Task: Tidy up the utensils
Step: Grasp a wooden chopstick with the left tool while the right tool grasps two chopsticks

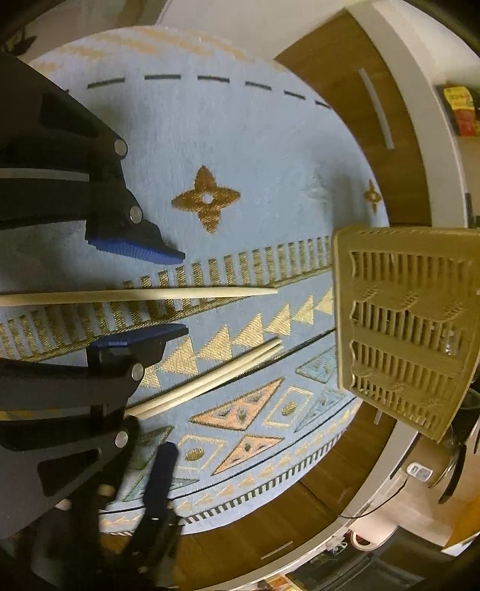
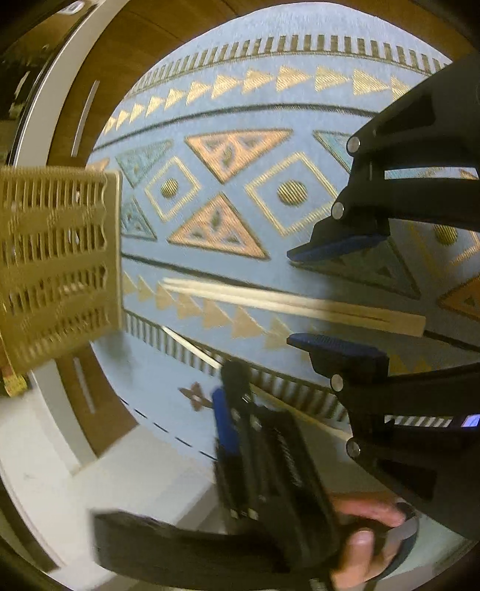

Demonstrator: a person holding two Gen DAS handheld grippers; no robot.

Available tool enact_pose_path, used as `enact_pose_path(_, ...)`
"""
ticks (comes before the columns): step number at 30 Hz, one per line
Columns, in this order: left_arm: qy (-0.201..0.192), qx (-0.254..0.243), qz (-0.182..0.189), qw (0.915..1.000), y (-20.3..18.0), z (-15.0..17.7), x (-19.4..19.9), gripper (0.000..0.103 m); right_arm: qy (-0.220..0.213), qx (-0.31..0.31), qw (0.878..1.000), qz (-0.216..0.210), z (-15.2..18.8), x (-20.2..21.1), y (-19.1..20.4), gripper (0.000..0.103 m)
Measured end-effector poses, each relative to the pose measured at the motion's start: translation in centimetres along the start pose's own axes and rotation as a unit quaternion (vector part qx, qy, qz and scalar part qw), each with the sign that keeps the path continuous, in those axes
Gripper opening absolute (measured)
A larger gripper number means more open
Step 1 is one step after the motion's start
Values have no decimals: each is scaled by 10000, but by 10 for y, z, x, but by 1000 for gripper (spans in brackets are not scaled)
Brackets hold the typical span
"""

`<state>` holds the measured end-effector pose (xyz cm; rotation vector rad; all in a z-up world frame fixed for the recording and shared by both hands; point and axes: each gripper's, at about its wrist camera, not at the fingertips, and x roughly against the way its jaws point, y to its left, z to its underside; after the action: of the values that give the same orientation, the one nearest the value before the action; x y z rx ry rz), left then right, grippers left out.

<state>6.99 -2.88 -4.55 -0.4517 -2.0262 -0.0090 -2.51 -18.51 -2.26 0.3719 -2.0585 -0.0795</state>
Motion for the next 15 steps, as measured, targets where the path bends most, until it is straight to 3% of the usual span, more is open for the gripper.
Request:
enact_pose_path(4, -17, -14, -97, 10000, -5, -2, -1, 30, 87, 252, 9995, 174, 8, -10, 16, 36)
enact_pose_path(7, -72, 66, -178, 9998, -8, -4, -3, 30, -43, 571, 9963, 637, 15, -13, 32, 36)
enact_pose_path(10, -138, 36, -276, 9995, -12, -2, -3, 30, -195, 801, 9923, 919, 24, -14, 40, 29)
enact_pose_path(12, -192, 40, -332, 9993, -13, 0, -3, 30, -222, 804, 9926, 881, 28, -13, 40, 16)
enact_pose_path(15, -263, 88, -483, 9984, -16, 1, -2, 30, -226, 772, 9925, 916, 31, -7, 33, 12)
